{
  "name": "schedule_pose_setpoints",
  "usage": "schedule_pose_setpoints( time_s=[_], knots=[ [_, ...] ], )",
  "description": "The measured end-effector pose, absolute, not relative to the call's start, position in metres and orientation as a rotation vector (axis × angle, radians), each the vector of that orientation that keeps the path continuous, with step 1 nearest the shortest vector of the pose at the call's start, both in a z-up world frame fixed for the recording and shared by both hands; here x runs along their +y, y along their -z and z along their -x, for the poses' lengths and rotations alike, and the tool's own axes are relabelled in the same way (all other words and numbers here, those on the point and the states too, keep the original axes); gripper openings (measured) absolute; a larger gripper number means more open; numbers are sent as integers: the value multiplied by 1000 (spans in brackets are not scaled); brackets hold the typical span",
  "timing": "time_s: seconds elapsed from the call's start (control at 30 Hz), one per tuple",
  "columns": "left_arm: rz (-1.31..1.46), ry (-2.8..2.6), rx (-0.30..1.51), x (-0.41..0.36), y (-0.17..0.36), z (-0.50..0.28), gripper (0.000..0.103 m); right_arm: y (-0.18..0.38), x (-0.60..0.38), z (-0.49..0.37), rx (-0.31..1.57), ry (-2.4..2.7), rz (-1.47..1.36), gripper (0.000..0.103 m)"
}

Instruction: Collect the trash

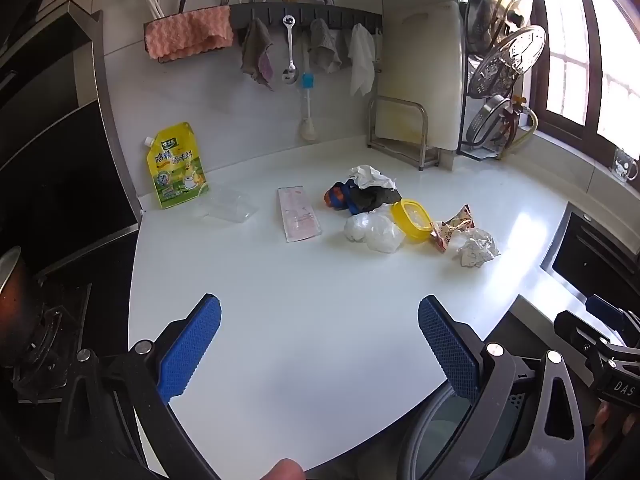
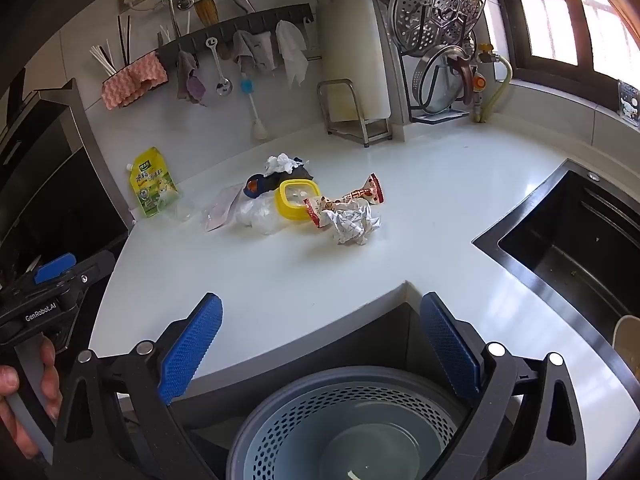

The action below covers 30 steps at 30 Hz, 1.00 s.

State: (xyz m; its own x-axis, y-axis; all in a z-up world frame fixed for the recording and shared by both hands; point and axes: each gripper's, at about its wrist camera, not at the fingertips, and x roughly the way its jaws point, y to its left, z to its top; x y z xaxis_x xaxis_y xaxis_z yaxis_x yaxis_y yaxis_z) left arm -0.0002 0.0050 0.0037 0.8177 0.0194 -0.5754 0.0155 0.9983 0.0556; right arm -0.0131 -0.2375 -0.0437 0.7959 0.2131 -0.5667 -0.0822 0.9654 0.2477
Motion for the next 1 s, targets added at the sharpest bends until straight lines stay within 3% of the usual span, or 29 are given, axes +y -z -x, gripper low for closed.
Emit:
schedule_pose_setpoints(
  time_s=[1.0],
  knots=[
    [-28, 13, 653, 22, 2, 9, 97, 54, -232, 17, 653, -161, -231, 94]
  ],
)
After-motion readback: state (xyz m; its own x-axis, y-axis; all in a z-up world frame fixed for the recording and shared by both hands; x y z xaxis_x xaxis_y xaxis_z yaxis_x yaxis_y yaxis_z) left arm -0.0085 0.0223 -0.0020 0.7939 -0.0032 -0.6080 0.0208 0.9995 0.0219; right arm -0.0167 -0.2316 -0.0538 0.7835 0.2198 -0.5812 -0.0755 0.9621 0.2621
